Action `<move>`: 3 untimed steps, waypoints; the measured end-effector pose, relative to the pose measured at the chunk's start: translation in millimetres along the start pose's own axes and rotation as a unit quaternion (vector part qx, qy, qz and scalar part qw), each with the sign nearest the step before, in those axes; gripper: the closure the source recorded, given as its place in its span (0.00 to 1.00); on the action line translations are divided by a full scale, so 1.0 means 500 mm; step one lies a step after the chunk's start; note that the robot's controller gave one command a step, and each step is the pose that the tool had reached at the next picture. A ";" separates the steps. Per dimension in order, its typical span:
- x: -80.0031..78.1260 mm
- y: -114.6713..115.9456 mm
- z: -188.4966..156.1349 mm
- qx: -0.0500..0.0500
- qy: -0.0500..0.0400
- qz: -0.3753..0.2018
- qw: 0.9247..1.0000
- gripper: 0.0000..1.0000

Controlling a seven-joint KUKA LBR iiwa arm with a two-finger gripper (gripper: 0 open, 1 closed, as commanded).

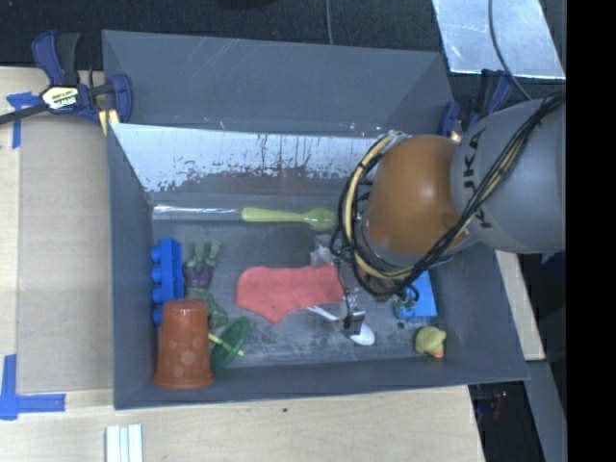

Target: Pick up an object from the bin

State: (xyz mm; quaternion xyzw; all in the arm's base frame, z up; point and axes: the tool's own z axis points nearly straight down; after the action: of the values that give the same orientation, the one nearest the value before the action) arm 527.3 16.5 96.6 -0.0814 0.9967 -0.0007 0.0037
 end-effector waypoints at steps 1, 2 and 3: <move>-0.075 0.025 0.051 0.002 -0.001 -0.290 0.957 1.00; -0.075 0.025 0.050 0.002 -0.001 -0.290 0.957 1.00; -0.102 0.050 -0.064 0.001 0.000 -0.280 0.960 1.00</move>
Offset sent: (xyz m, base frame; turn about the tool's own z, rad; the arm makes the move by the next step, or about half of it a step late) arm 0.0000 0.0000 0.0000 0.0000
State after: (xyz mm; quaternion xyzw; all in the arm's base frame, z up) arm 573.5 49.7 129.0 -0.3569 0.9341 -0.0026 0.0032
